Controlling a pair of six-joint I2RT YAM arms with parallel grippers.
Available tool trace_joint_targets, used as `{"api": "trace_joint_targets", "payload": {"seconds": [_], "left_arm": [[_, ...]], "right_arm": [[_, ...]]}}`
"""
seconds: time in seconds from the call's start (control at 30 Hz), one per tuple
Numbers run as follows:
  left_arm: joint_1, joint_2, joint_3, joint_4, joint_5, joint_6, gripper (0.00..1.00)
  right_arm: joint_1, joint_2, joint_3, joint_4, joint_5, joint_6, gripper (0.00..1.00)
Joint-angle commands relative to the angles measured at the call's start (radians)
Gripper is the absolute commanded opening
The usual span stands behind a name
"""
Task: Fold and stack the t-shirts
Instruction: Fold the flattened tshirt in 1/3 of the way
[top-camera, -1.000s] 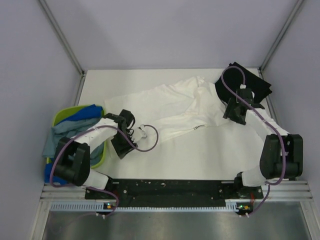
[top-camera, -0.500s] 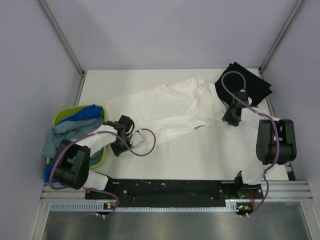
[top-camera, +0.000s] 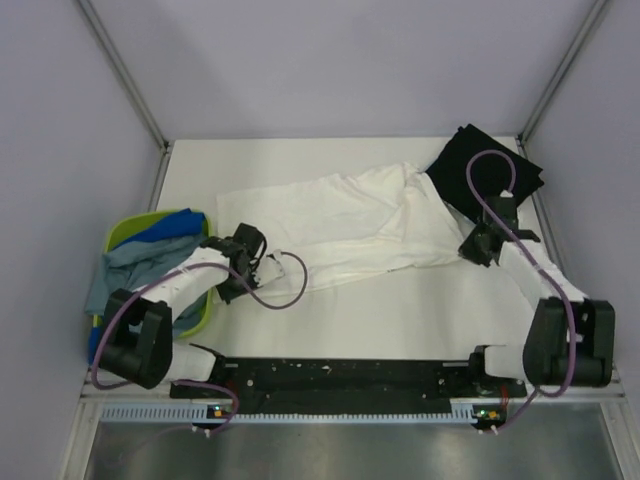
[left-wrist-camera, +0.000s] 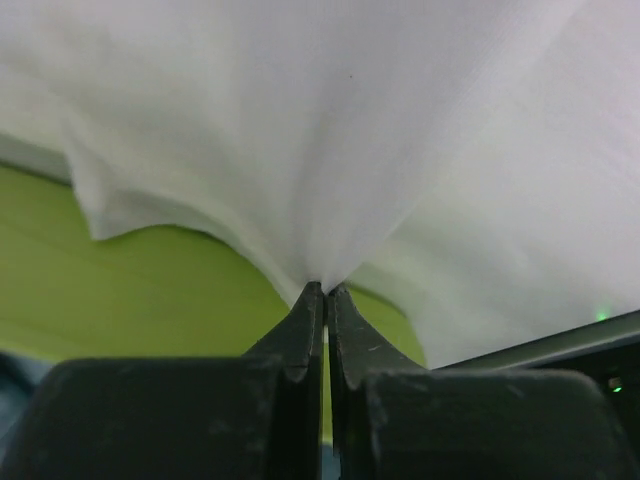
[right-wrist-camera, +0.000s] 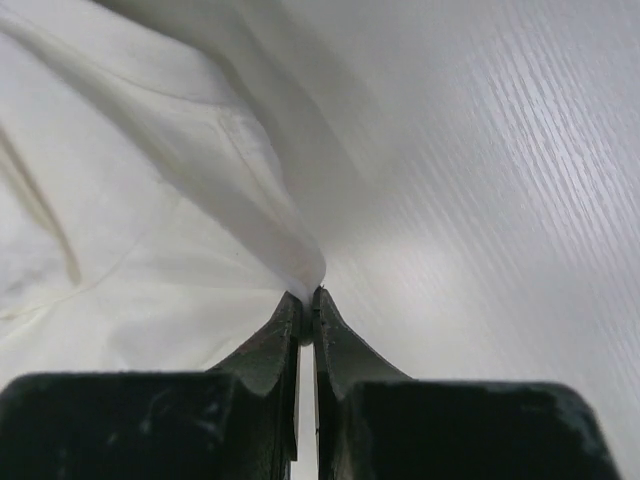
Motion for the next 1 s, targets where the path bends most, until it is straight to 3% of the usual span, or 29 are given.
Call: {"api": "trace_joint_targets", "payload": {"seconds": [0.0, 0.2, 0.3, 0.57, 0.97], "left_arm": [[0.004, -0.092, 0.082, -0.154, -0.069, 0.117, 0.00], [0.006, -0.154, 0.096, -0.263, -0.086, 0.274, 0.00], [0.007, -0.186, 0.100, -0.278, -0.109, 0.334, 0.00], [0.012, -0.200, 0.206, -0.446, -0.009, 0.429, 0.00], [-0.043, -0.116, 0.077, -0.561, 0.121, 0.483, 0.00]], "right_arm": [[-0.012, -0.272, -0.007, -0.193, 0.003, 0.074, 0.00], [-0.012, -0.483, -0.008, -0.506, -0.116, 0.168, 0.00], [-0.012, -0.532, 0.034, -0.644, -0.094, 0.189, 0.00], [-0.119, -0.477, 0.184, -0.891, -0.054, 0.045, 0.00], [-0.151, -0.468, 0.121, -1.059, 0.051, 0.017, 0.00]]}}
